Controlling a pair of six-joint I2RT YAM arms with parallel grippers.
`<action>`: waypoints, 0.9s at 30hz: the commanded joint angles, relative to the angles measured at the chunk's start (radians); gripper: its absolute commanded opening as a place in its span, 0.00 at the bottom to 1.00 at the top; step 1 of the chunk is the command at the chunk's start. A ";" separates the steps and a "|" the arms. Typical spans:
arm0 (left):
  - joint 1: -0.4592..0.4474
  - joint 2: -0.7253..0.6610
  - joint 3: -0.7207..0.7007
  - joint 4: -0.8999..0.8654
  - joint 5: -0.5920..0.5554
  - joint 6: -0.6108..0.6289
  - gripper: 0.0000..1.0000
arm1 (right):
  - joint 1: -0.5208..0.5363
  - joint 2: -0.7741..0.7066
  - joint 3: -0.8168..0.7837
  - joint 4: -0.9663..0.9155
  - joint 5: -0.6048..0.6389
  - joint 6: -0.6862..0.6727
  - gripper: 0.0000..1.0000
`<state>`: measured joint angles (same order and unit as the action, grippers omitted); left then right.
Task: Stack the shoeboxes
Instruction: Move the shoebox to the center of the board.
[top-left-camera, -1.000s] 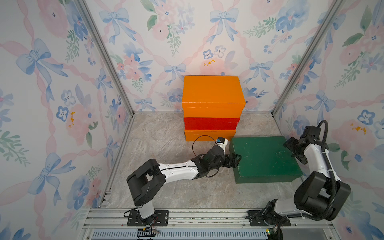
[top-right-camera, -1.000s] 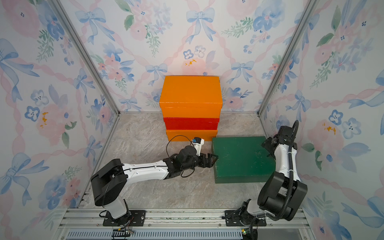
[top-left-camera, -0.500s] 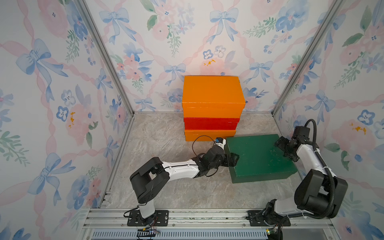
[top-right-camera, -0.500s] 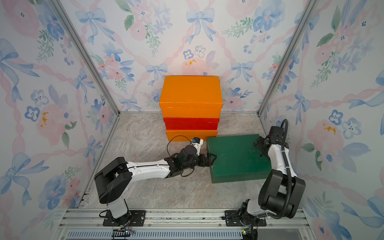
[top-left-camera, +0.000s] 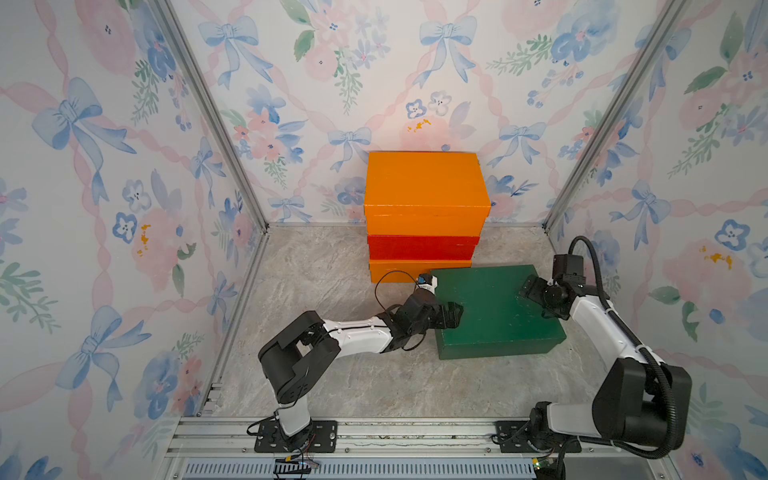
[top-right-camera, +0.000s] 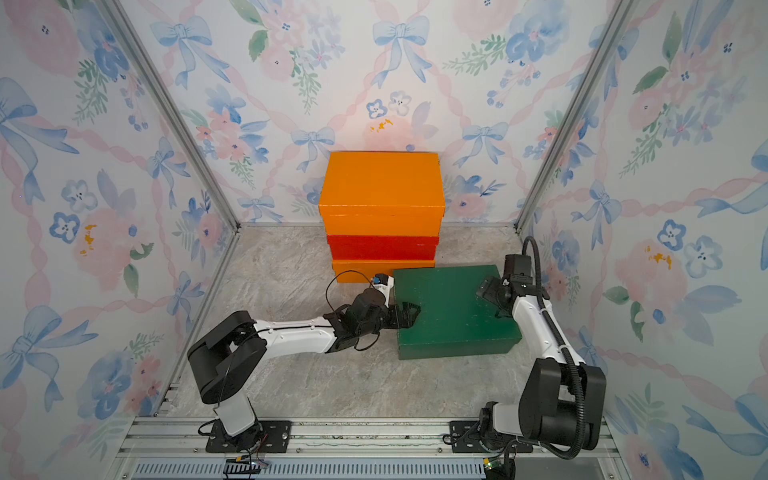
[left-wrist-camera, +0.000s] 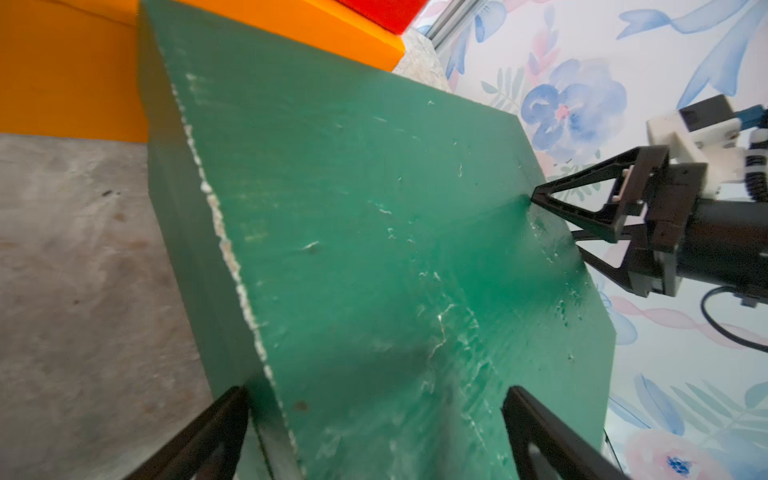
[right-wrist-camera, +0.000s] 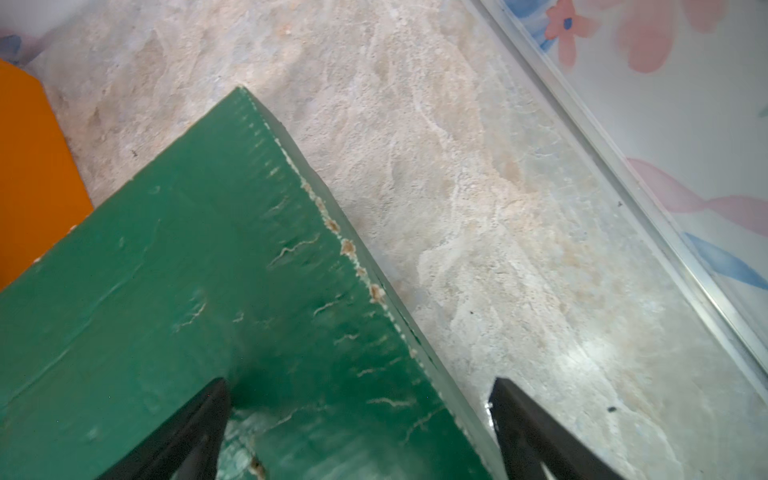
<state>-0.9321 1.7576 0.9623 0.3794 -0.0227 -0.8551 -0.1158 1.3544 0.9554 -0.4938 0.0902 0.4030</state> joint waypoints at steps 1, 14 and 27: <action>0.001 -0.053 -0.044 0.015 0.023 -0.006 0.98 | 0.079 -0.019 -0.049 -0.044 -0.048 0.024 0.97; 0.055 -0.186 -0.189 0.016 -0.010 -0.010 0.98 | 0.261 -0.029 -0.075 -0.035 -0.040 0.044 0.97; 0.147 -0.334 -0.338 0.015 -0.009 0.002 0.98 | 0.433 -0.023 -0.072 -0.032 -0.048 0.069 0.97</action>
<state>-0.7956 1.4605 0.6495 0.3645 -0.0608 -0.8581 0.2714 1.3193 0.9138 -0.4759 0.1169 0.4423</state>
